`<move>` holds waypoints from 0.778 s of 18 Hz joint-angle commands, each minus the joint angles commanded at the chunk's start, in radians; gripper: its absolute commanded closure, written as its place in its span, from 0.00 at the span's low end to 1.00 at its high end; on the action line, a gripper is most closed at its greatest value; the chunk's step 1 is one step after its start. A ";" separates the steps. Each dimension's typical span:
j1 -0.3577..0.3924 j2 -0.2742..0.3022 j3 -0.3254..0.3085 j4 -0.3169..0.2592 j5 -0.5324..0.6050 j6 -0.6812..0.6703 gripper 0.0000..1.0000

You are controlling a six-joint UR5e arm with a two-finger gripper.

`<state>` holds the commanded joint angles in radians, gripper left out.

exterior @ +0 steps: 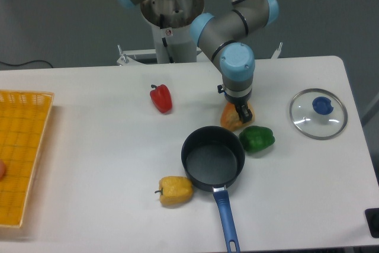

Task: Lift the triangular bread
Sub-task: 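Close the gripper on the triangular bread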

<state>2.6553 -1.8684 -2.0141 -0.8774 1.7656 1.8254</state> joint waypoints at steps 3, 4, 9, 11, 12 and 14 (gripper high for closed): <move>0.000 0.000 0.005 -0.003 0.000 -0.006 0.42; 0.000 0.002 0.011 -0.005 0.000 -0.011 0.52; 0.000 0.006 0.044 -0.032 0.002 -0.008 0.83; 0.002 0.009 0.054 -0.043 0.002 -0.008 0.84; 0.002 0.011 0.066 -0.064 0.002 -0.008 0.85; 0.003 0.015 0.093 -0.118 0.000 -0.008 0.85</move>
<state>2.6584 -1.8531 -1.9207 -0.9953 1.7656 1.8178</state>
